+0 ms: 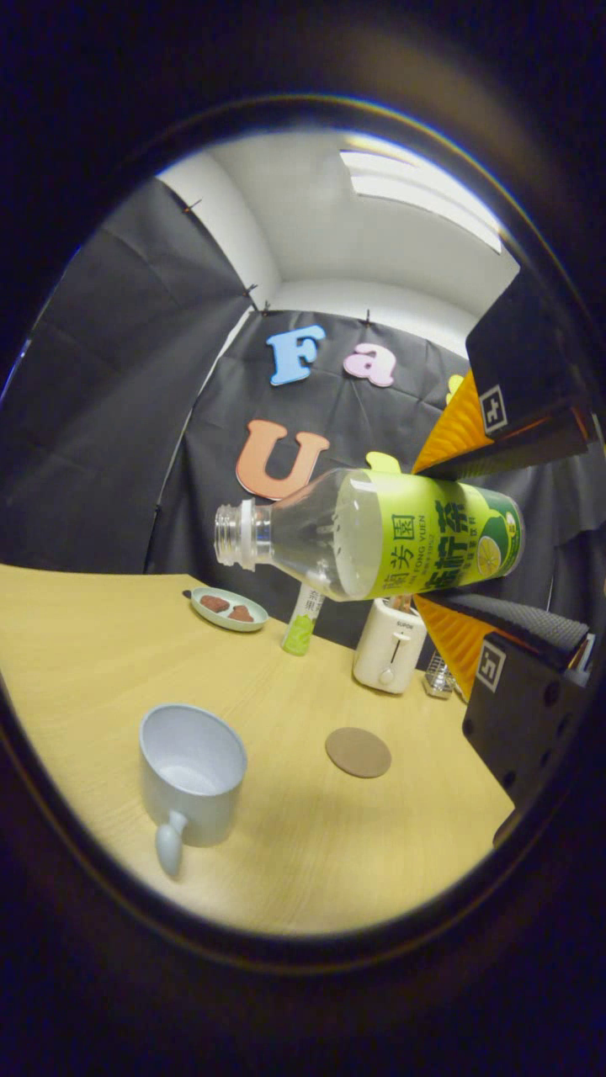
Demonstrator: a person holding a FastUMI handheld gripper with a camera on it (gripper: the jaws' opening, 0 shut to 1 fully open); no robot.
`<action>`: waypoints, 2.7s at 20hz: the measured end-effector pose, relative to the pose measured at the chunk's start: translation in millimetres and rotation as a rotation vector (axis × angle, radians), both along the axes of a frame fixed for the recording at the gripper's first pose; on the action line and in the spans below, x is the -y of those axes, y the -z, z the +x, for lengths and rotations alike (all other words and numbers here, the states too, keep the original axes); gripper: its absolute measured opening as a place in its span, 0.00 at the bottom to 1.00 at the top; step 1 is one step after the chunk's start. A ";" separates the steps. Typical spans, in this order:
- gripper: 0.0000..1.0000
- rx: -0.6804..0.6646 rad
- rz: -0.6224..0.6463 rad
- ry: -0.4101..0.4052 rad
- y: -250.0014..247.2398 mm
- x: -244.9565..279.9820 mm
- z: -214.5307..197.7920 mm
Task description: Take the bottle from table, then pour the juice into the cup, finally place the bottle on the coaster
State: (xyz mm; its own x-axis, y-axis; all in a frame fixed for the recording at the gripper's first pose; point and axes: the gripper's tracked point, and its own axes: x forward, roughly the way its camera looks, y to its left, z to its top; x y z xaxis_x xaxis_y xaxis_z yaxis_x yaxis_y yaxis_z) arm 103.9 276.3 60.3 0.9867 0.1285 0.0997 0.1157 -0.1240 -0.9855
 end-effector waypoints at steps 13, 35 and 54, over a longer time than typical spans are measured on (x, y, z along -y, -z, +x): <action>0.75 -0.322 0.920 -0.047 18.7 53.8 -34.5; 0.75 -0.530 1.625 -0.230 -0.6 26.8 45.1; 0.76 -0.705 1.642 0.017 160.9 8.9 140.0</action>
State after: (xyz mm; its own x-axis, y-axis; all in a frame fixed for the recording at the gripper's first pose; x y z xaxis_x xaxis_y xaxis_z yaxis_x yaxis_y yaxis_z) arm 243.8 267.3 -100.6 0.8953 0.3317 -0.2974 -0.3310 0.9421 0.0543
